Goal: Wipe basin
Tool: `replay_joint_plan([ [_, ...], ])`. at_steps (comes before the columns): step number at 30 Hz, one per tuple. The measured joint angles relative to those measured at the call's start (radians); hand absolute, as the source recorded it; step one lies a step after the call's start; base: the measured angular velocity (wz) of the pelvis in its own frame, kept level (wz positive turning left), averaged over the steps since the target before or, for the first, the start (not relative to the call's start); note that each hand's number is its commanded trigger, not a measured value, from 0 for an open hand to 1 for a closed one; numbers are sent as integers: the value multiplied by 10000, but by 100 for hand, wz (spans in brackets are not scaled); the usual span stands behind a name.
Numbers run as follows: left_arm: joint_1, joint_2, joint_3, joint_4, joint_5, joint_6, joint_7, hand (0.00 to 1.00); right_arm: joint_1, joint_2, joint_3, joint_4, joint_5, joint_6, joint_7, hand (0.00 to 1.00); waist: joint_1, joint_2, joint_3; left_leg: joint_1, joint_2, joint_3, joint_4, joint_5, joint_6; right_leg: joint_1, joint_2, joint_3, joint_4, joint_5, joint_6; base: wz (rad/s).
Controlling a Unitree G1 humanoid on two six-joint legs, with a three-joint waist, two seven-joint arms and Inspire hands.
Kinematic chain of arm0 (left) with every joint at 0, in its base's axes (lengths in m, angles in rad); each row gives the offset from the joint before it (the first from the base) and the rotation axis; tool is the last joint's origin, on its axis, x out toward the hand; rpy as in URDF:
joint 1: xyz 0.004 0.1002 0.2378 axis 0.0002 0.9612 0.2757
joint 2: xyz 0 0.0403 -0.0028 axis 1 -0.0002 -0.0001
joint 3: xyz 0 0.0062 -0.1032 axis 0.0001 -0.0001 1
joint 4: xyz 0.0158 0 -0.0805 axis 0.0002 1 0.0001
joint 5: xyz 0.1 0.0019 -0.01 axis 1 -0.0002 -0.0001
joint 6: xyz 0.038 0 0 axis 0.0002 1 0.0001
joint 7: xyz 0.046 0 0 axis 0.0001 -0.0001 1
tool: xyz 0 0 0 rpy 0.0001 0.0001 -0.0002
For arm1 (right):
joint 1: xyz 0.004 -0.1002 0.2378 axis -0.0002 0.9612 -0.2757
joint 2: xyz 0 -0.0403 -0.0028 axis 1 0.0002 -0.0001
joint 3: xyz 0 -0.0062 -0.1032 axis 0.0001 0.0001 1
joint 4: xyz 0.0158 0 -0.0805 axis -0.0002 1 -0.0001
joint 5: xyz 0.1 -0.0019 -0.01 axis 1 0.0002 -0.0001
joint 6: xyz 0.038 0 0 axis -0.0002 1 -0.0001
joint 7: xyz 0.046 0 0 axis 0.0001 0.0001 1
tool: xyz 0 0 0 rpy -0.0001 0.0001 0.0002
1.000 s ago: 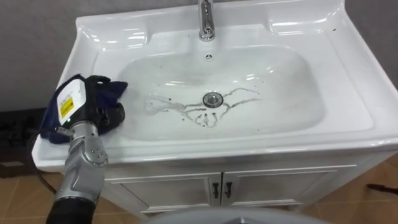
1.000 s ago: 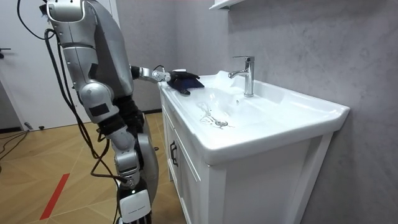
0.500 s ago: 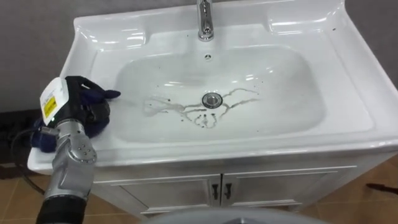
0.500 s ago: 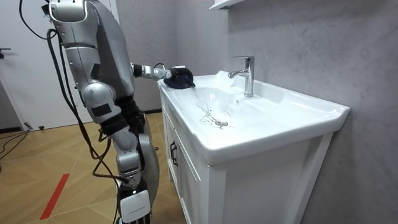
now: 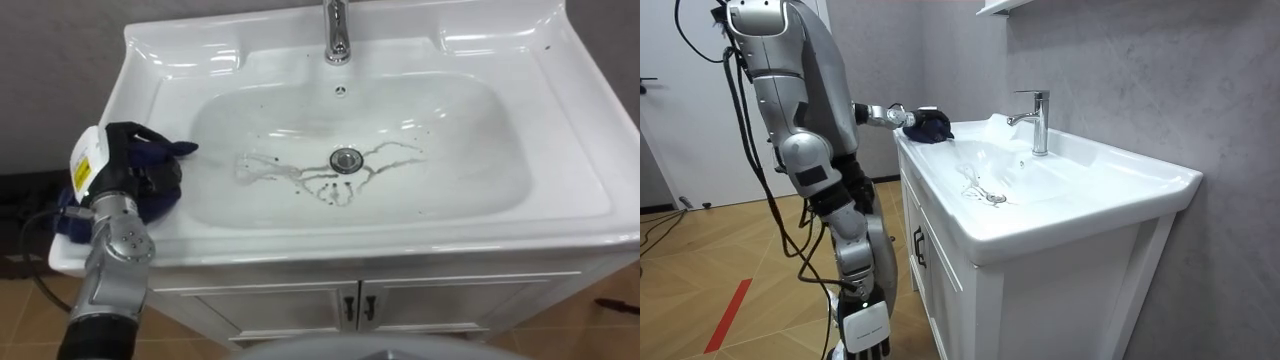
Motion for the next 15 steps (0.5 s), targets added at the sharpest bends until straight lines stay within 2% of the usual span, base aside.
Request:
replay_joint_plan([
  [4,-12,-14,25,-244,-436,-60,-239,100,-12,2,-11,2,69,-213,-32,0,-21,-71,15,-119,-16,-193,21,0,1,-19,-15,-159,-39,-10,5,17],
  [9,66,7,23,-952,-1461,-195,-435,100,-12,6,9,32,389,-525,-36,0,2,-250,144,-373,-14,-288,192,0,0,-44,-9,-273,-195,21,2,11],
  [12,240,-22,25,-1417,-1532,-216,-497,100,-14,13,116,59,411,-690,-22,0,37,-251,156,-539,-13,-414,238,0,0,-199,-14,-339,-200,18,7,7],
  [15,343,-85,-8,-1840,-1539,-187,-527,100,-6,22,116,148,505,-962,-71,0,25,-269,232,-710,-24,-603,303,-1,1,-215,-30,-536,-206,28,8,17],
])
